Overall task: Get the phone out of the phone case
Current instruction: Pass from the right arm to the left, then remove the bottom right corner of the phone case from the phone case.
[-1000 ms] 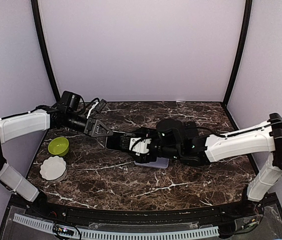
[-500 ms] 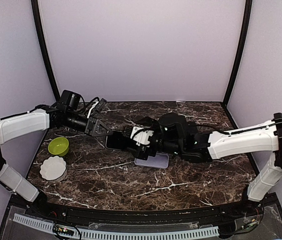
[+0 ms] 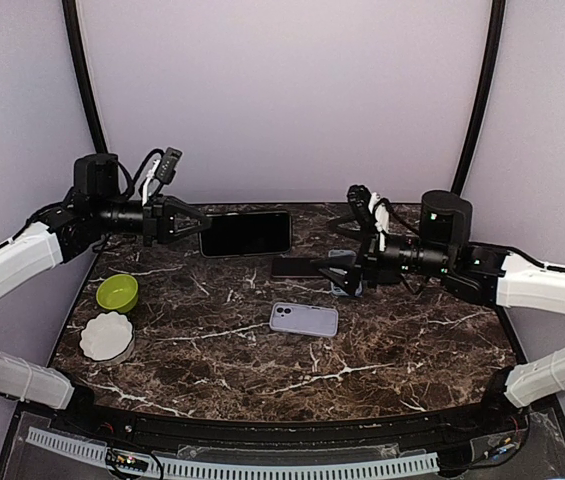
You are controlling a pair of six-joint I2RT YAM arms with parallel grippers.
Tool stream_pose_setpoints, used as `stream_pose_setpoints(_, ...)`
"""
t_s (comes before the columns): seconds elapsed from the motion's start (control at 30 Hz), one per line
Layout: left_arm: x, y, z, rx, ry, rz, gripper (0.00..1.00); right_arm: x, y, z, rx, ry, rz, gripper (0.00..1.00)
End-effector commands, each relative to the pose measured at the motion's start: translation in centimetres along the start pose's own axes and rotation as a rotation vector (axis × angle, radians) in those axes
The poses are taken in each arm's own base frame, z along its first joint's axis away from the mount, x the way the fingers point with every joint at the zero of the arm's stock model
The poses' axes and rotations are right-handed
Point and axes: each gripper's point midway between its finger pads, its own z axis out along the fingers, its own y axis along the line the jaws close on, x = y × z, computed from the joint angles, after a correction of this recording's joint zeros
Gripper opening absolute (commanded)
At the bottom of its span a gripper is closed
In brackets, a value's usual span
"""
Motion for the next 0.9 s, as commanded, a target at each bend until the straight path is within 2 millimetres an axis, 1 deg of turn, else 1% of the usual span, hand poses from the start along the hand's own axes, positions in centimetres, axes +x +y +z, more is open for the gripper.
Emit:
stream_pose_setpoints(0.0, -3.3, -4.1, -1.0, 0.183, -0.100, 0.163, 0.00, -2.4, 4.0, -1.4, -0.255, -0.105, 0.064, 0.98)
stream_pose_setpoints(0.1, -3.7, -5.9, -1.5, 0.278, -0.111, 0.202, 0.00, -2.9, 5.2, -1.6, -0.333, -0.125, 0.051, 0.93)
stream_pose_setpoints(0.2, -3.7, -6.8, -1.8, 0.325, -0.107, 0.221, 0.00, -3.5, 5.8, -1.6, -0.381, -0.148, 0.027, 0.87)
stream_pose_setpoints(0.3, -3.6, -7.4, -2.0, 0.368, -0.097, 0.236, 0.00, -3.8, 6.2, -1.1, -0.428, -0.136, 0.012, 0.81)
stream_pose_setpoints(0.43, -3.3, -7.8, -2.1, 0.389, -0.097, 0.256, 0.00, -3.6, 6.5, 0.0, -0.468, -0.085, 0.006, 0.71)
stream_pose_setpoints(0.53, -3.0, -7.8, -2.0, 0.401, -0.093, 0.260, 0.00, -3.6, 6.6, 0.6, -0.464, -0.066, -0.008, 0.69)
stream_pose_setpoints(0.73, -2.2, -7.2, -1.7, 0.402, -0.089, 0.253, 0.00, -3.8, 7.3, 1.2, -0.461, -0.073, -0.084, 0.58)
stream_pose_setpoints(0.87, -2.0, -7.0, -1.6, 0.407, -0.085, 0.242, 0.00, -3.7, 8.2, 1.4, -0.488, -0.068, -0.127, 0.55)
